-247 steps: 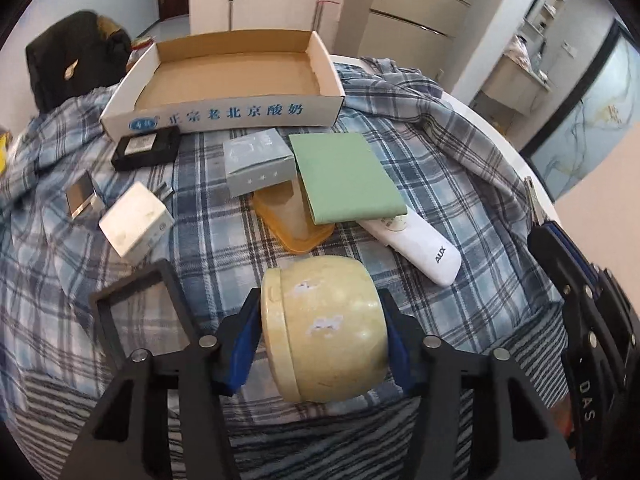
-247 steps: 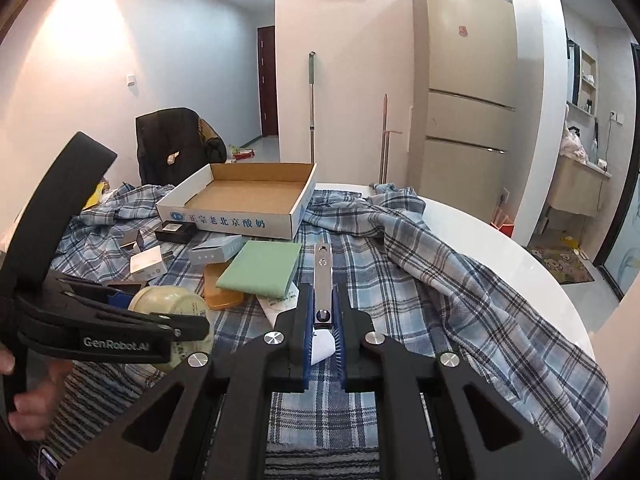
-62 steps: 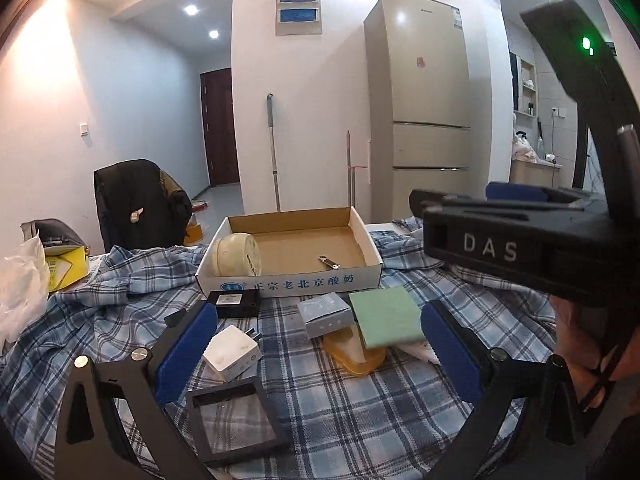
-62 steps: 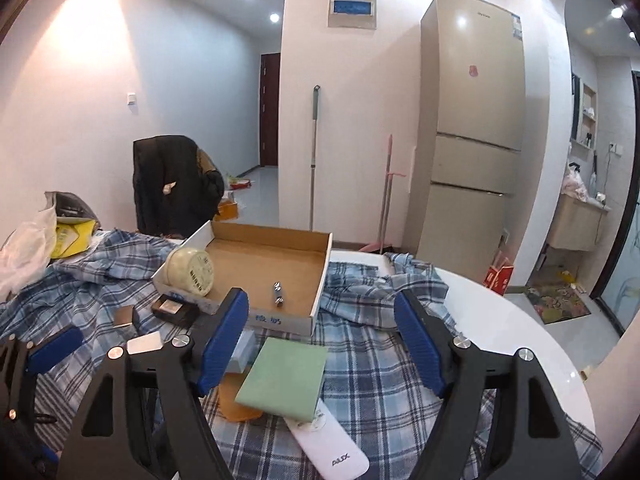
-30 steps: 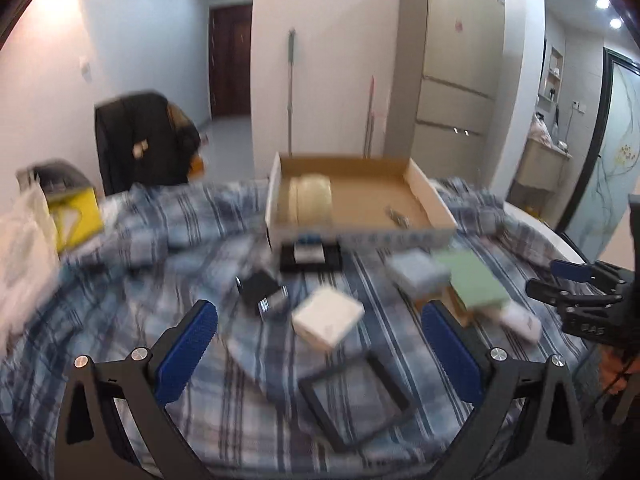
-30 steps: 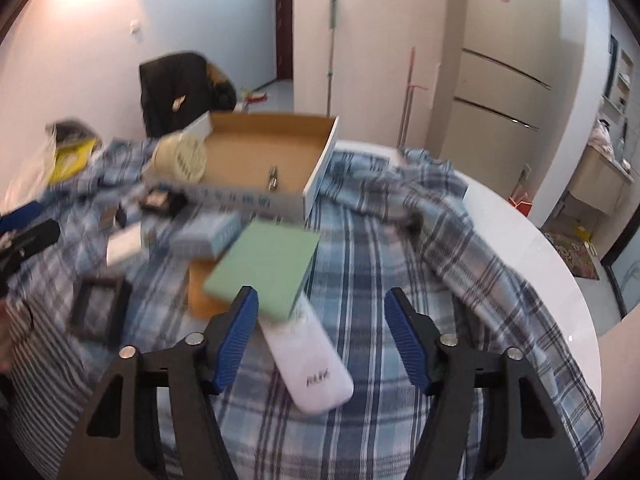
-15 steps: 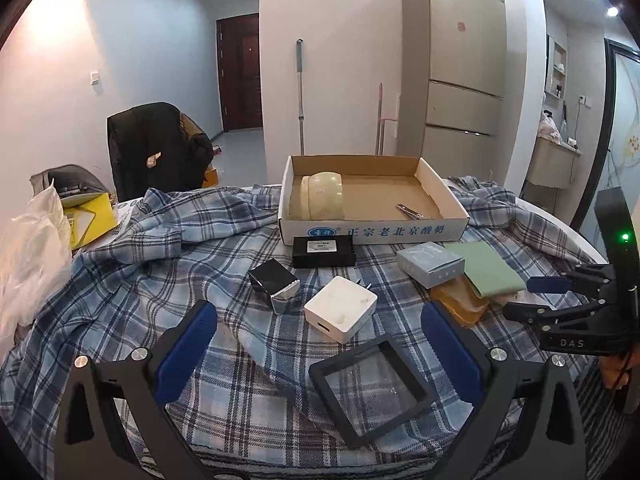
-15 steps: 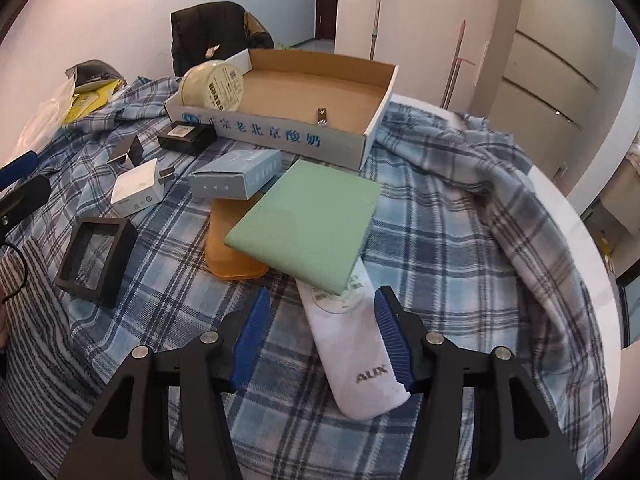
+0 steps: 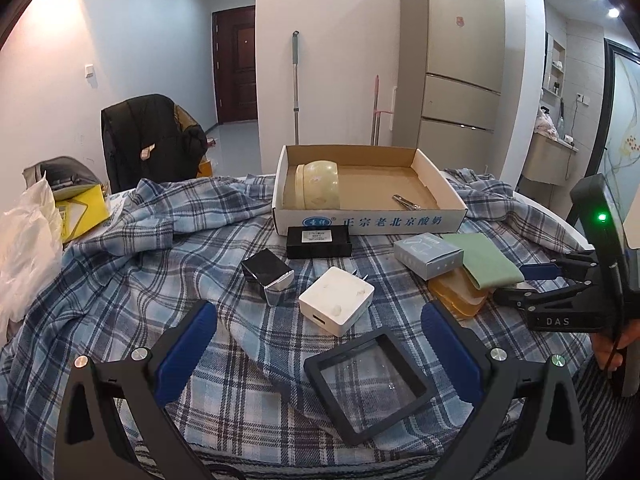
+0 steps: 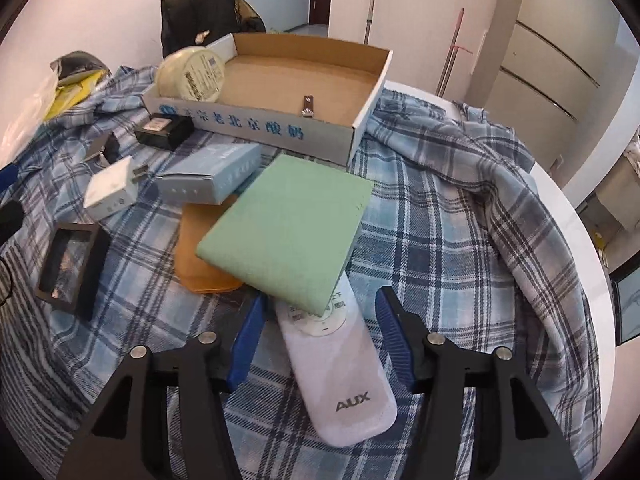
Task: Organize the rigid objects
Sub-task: 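Close the right gripper on the white AUX remote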
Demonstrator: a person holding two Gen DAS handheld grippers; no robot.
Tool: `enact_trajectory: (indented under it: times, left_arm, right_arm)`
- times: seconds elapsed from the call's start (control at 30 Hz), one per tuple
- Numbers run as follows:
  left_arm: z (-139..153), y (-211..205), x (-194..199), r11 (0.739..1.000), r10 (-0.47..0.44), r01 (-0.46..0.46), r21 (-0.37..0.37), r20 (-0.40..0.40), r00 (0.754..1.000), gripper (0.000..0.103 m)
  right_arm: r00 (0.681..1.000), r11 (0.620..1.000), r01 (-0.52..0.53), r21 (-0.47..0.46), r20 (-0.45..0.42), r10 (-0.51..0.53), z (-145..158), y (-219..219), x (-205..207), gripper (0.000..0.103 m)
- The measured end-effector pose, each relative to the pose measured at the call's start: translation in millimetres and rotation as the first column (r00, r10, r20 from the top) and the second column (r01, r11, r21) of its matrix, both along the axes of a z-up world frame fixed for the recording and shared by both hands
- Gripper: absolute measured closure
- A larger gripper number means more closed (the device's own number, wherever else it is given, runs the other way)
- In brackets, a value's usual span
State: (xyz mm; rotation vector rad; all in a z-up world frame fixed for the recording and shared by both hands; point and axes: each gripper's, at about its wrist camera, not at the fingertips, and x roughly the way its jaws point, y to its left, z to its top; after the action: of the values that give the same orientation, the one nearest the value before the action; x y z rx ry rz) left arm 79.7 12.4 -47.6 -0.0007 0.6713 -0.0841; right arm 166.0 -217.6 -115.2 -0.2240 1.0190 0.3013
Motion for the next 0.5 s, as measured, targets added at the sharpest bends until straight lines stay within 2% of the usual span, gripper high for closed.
enact_trajectory:
  times: [0.07, 0.1, 0.2, 0.3, 0.4, 0.5]
  left_arm:
    - [0, 0, 0, 1.000, -0.001, 0.001, -0.002, -0.003, 1.000, 0.000]
    - [-1, 0, 1, 1.000, -0.001, 0.001, -0.002, -0.004, 1.000, 0.000]
    - [-2, 0, 2, 1.000, -0.003, 0.003, -0.001, -0.006, 1.000, 0.000]
    - [-3, 1, 2, 1.000, 0.000, 0.000, 0.000, -0.011, 1.000, 0.000]
    - [-1, 2, 0, 0.999, 0.044, -0.044, 0.019, 0.006, 0.999, 0.000]
    - [1, 4, -2, 0.999, 0.041, -0.041, 0.011, 0.017, 0.999, 0.000]
  right_arm:
    - [0.999, 1.000, 0.009, 0.028, -0.037, -0.008, -4, -4, 5, 0.049]
    - [0.999, 0.999, 0.010, 0.041, -0.042, -0.008, -3, -6, 5, 0.055]
    - [1.000, 1.000, 0.003, 0.027, -0.028, -0.002, 0, -3, -2, 0.062]
    - [0.999, 1.000, 0.013, 0.026, -0.039, -0.012, 1, -2, -10, 0.063]
    - [0.995, 0.998, 0.068, 0.005, -0.074, -0.068, 3, -2, -18, 0.064]
    - [0.994, 0.997, 0.064, 0.031, -0.087, -0.061, 7, 2, -34, 0.064]
